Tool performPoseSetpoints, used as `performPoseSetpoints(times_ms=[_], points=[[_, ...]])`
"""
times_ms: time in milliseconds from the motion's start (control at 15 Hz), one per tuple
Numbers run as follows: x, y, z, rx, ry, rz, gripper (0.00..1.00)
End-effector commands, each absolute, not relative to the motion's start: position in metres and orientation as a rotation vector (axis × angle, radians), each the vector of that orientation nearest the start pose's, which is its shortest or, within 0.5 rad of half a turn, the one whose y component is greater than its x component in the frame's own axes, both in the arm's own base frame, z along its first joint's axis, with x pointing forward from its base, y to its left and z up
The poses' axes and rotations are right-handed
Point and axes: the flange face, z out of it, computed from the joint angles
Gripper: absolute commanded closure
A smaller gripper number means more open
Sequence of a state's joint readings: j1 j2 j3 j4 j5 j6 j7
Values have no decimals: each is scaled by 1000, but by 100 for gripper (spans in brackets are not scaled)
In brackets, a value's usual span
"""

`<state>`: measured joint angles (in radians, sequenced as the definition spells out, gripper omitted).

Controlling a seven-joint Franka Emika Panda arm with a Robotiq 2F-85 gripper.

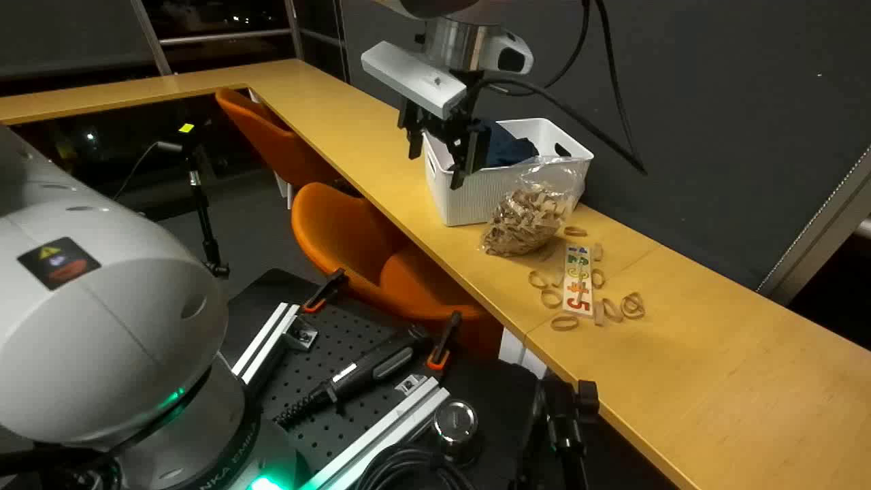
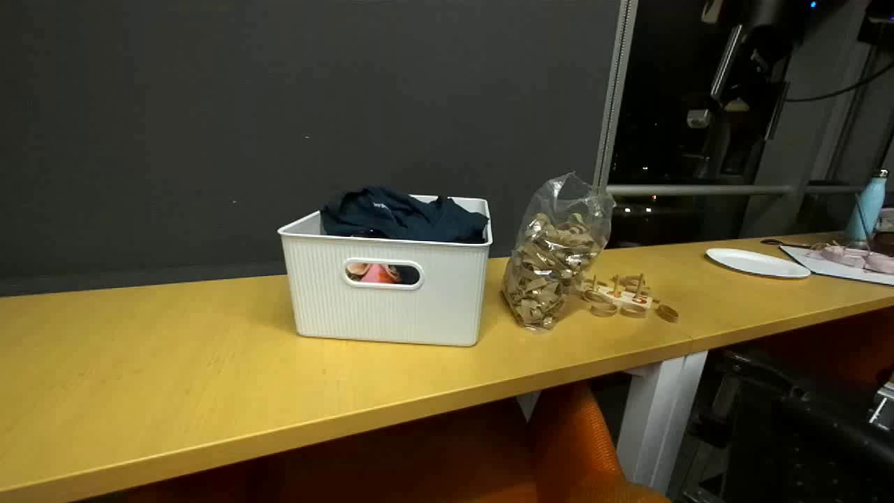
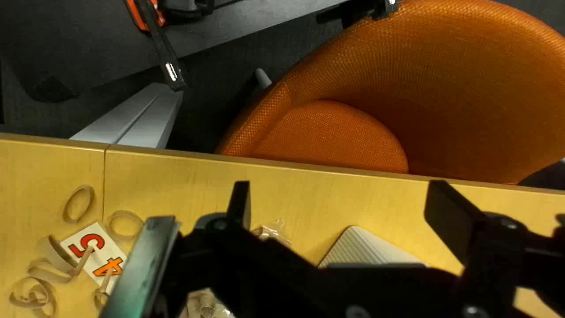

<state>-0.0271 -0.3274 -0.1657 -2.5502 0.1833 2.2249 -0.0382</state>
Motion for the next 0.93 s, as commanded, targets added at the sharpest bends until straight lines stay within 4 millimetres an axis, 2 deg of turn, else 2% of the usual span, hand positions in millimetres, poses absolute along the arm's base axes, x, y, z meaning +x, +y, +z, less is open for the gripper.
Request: performPoseSetpoints(times_ms=[0, 333, 400, 600, 867], points=[[414, -74, 384, -2920, 379, -24, 0], [414, -74, 384, -2920, 379, -24, 0], [421, -77, 383, -2930, 424, -24, 0], [417, -106, 385, -2898, 568, -8, 0], [386, -160, 381, -2837, 851, -9, 0]])
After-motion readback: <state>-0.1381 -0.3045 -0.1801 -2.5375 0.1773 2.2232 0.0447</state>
